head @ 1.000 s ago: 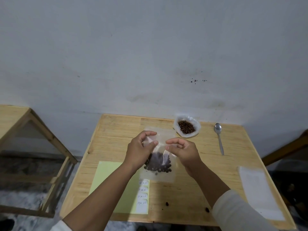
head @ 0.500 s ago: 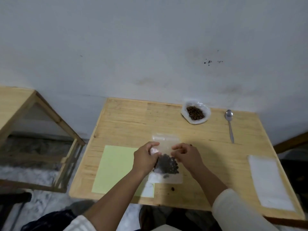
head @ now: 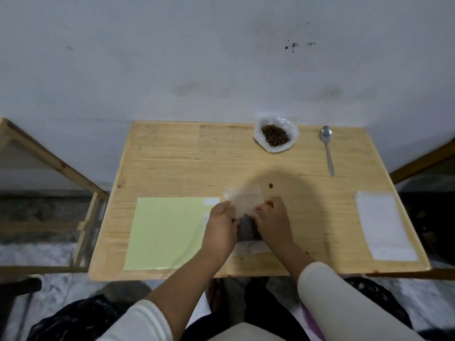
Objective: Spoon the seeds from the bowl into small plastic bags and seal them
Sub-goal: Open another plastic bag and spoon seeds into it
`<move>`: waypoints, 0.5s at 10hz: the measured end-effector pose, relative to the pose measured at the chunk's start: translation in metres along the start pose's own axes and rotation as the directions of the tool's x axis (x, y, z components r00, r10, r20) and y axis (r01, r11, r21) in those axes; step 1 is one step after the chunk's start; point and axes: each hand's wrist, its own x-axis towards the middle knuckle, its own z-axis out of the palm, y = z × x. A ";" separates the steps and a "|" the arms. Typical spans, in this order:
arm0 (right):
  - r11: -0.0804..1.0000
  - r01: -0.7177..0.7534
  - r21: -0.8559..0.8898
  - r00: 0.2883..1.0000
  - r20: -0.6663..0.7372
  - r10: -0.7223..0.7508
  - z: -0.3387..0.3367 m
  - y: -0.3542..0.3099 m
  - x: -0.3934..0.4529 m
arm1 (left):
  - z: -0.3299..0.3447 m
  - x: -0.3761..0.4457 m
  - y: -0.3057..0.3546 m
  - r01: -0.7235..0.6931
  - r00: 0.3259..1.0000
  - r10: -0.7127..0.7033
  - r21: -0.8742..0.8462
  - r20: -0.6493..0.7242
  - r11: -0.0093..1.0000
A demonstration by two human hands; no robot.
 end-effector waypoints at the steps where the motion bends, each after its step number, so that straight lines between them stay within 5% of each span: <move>1: 0.993 0.116 -0.029 0.987 0.113 -0.112 0.012 0.004 -0.003 | 0.004 0.000 0.001 -0.060 0.998 0.059 0.041 0.030 0.997; 3: 0.885 0.364 -0.291 0.928 0.197 -0.316 0.005 -0.002 -0.017 | 0.011 0.007 -0.003 -0.149 0.989 0.132 0.369 0.070 0.918; 4: 0.842 0.391 -0.373 0.917 0.240 -0.319 0.001 0.001 -0.013 | 0.009 0.017 0.007 -0.387 0.922 0.251 0.670 0.295 0.634; 5: 0.903 0.314 -0.294 0.946 0.174 -0.273 -0.010 0.016 -0.004 | 0.012 0.030 0.025 -0.479 0.878 0.242 0.764 0.414 0.432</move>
